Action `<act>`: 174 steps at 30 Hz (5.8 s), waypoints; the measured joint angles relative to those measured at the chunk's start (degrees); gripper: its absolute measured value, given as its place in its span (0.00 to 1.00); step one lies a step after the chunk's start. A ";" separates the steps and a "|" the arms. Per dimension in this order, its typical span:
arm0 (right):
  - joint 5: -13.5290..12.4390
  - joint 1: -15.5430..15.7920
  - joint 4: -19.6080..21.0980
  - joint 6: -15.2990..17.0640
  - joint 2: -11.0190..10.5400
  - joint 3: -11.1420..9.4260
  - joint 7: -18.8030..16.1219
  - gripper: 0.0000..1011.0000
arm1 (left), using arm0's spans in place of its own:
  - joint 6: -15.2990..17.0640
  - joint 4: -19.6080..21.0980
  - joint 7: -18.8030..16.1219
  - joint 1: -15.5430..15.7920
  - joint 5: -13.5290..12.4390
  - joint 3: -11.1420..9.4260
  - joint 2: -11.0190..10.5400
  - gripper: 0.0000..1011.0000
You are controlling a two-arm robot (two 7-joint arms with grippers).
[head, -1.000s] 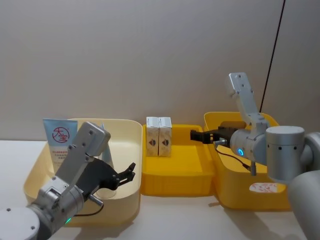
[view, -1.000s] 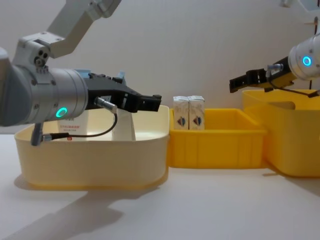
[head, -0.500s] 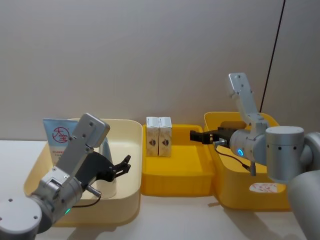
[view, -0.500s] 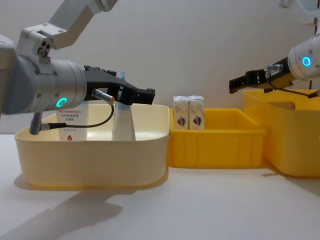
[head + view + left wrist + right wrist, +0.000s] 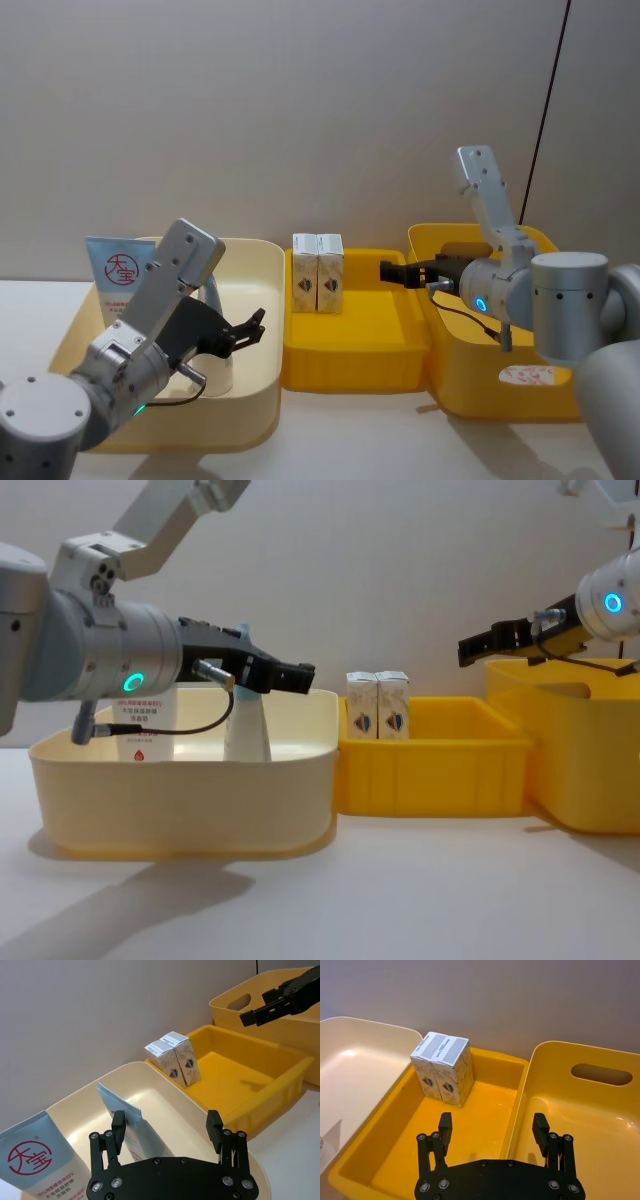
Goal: Bimanual collaborative sorting of washing and personal care products
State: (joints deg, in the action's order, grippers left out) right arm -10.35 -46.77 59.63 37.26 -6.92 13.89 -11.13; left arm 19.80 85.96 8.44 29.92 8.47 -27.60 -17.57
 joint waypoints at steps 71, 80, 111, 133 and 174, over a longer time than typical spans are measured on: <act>0.01 0.00 0.01 -0.01 0.01 0.00 0.01 0.99 | 1.56 -14.54 3.44 7.52 -3.61 -0.71 2.76 0.88; 0.01 0.00 0.01 -0.01 0.00 0.00 0.01 0.99 | 1.66 -14.98 3.50 7.80 -3.73 -0.76 2.90 0.56; 0.00 0.00 0.01 -0.01 0.01 0.00 0.01 0.99 | 1.74 -15.30 3.55 8.00 -3.83 -0.80 2.99 0.31; 0.01 0.00 0.01 -0.01 0.01 0.00 0.01 0.99 | 1.74 -15.32 3.55 8.00 -3.83 -0.79 3.00 0.31; 0.52 -0.10 0.19 -1.02 -0.31 0.75 -0.79 0.99 | -4.36 -4.14 6.88 10.28 1.68 7.29 3.68 0.31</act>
State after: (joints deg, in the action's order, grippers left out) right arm -9.83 -46.87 59.82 36.24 -7.22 14.64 -11.92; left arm 15.44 81.82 15.32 40.20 10.15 -20.31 -13.90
